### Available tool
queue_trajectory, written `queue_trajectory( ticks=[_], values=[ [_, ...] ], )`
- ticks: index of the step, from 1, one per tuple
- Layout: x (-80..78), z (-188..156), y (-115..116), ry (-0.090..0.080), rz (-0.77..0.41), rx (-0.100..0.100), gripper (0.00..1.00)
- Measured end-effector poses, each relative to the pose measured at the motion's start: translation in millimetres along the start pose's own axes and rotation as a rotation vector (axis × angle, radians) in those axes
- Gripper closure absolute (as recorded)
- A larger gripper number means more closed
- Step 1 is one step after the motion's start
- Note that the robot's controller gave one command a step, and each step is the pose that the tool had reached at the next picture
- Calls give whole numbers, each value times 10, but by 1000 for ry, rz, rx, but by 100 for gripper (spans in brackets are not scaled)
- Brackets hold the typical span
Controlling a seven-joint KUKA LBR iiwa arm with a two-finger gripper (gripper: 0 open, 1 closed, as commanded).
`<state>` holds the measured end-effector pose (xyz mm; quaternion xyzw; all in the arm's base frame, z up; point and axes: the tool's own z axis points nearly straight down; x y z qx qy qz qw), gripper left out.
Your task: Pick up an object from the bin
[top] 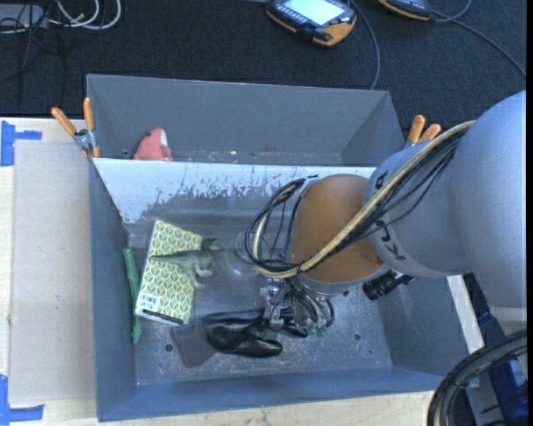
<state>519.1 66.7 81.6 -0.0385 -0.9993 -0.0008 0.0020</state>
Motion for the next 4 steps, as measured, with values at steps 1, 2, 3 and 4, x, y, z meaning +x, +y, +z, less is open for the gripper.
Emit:
queue_trajectory(
  ticks=[1, 2, 3, 4],
  values=[
    [11, -97, -2, 4, 0, 1, 100],
    [18, -287, -4, 6, 1, 1, 100],
    [10, -425, -3, 4, 1, 0, 100],
    [18, -608, -5, 7, 1, 1, 100]
  ],
)
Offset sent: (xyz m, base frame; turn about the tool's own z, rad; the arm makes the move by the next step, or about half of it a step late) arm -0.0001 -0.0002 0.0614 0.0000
